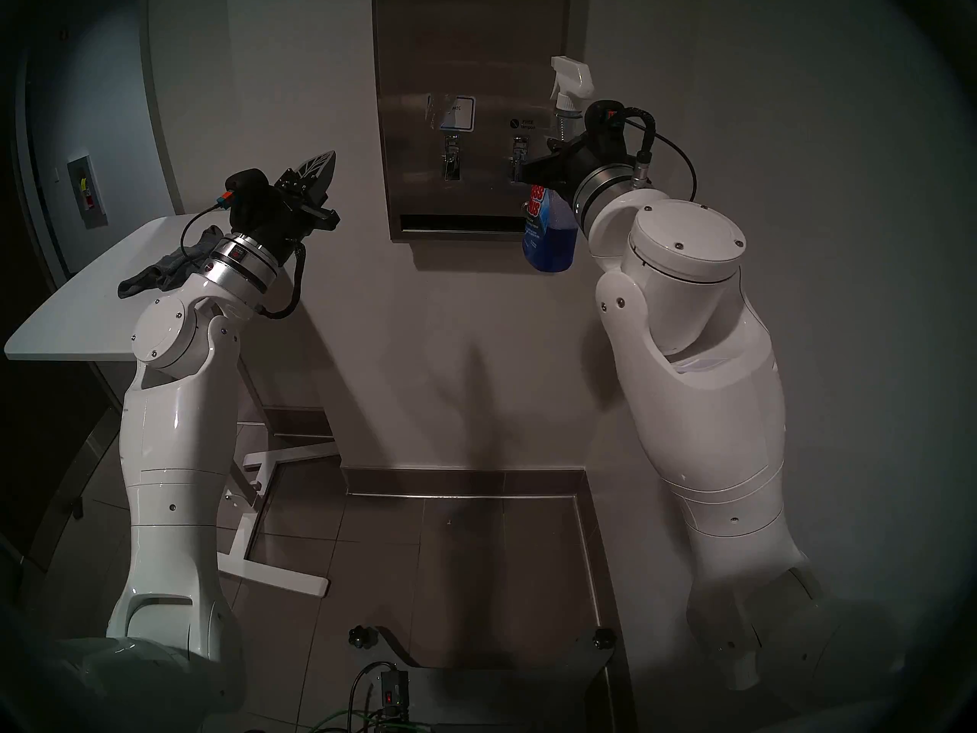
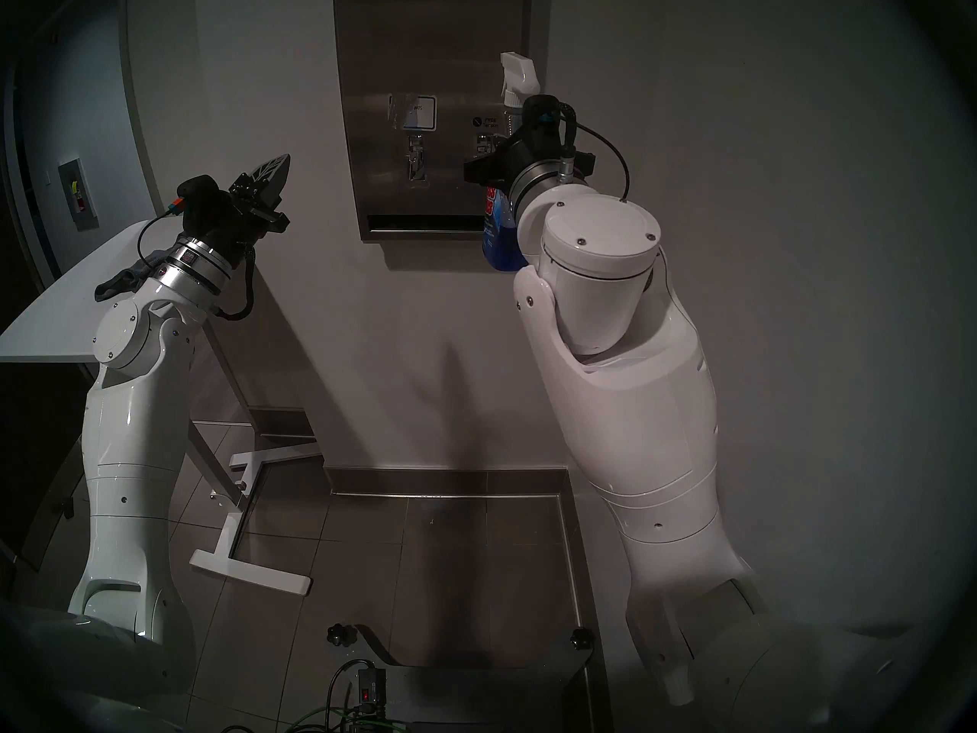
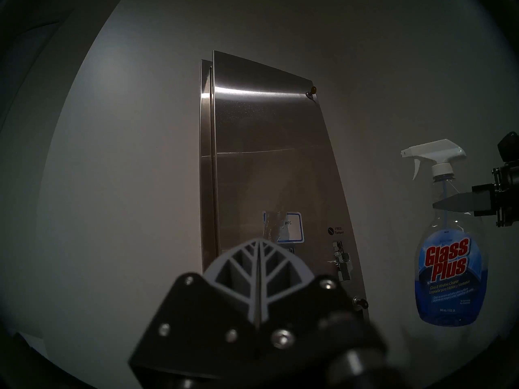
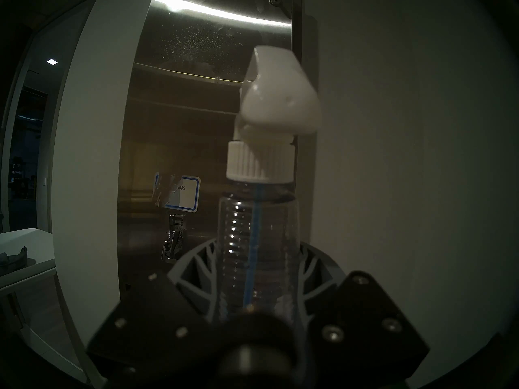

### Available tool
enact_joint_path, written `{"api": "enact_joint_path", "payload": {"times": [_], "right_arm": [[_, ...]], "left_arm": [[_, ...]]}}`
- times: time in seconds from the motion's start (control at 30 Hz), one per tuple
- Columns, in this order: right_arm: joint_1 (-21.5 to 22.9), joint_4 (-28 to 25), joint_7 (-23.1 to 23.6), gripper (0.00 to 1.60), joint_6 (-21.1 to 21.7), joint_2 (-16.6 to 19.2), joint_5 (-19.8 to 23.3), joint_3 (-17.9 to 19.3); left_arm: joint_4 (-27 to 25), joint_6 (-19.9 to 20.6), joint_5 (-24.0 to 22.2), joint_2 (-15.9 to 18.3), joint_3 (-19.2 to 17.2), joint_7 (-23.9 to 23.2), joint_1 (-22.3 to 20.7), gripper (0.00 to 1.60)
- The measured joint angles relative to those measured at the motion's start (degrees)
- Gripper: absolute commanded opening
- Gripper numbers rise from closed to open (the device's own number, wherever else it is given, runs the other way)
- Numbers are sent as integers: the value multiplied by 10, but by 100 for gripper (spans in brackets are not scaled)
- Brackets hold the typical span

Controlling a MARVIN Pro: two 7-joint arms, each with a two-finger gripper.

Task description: Pick up the cleaner bottle and spray the cleaner onto the surface

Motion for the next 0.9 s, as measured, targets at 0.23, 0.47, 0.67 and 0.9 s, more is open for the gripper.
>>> {"api": "enact_joint_path", "payload": {"times": [0.23, 0.47, 0.67, 0.9], "right_arm": [[-1, 0, -1, 0, 1, -1, 0, 0], [-1, 0, -1, 0, 2, -2, 0, 0], [-1, 0, -1, 0, 3, -2, 0, 0], [-1, 0, -1, 0, 3, -3, 0, 0]], "left_arm": [[2, 18, -7, 6, 29, -24, -23, 0], [1, 36, -14, 12, 54, -48, -48, 48], [2, 54, -26, 16, 75, -74, -74, 160], [8, 74, -40, 17, 91, -93, -99, 160]]}}
